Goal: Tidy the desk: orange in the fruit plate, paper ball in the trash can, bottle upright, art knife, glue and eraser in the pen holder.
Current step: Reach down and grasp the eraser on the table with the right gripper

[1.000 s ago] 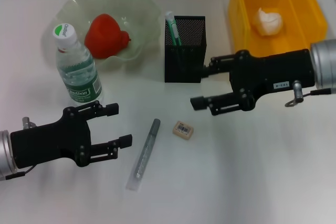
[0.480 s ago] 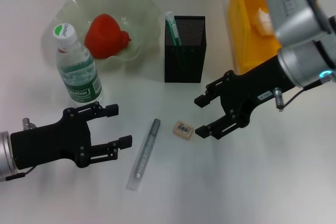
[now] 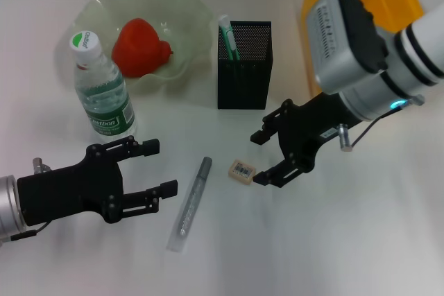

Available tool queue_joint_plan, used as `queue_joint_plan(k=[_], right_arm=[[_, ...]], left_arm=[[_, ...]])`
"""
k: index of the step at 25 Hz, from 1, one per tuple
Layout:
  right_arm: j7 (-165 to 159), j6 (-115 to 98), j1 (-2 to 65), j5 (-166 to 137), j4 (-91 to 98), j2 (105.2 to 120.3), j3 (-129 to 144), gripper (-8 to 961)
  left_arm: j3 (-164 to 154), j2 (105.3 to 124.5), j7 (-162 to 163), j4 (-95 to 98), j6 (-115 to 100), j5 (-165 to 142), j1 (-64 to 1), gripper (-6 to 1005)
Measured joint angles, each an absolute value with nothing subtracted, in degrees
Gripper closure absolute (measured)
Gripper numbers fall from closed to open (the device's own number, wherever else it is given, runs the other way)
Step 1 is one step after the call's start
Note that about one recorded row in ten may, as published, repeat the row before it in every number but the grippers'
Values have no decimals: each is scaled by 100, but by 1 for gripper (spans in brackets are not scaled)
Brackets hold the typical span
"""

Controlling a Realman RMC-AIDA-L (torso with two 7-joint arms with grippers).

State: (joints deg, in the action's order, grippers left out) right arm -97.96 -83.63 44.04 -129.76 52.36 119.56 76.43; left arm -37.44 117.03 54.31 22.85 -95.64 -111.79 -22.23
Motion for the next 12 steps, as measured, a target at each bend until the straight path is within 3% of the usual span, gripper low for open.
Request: queue_joint_plan(k=[12], right_arm=[[-9977,-7767,4459,-12756,4956,11972,8345,245]], left_arm=[[-3726,11726,5431,2285,-9566,-11180,-2220,214]])
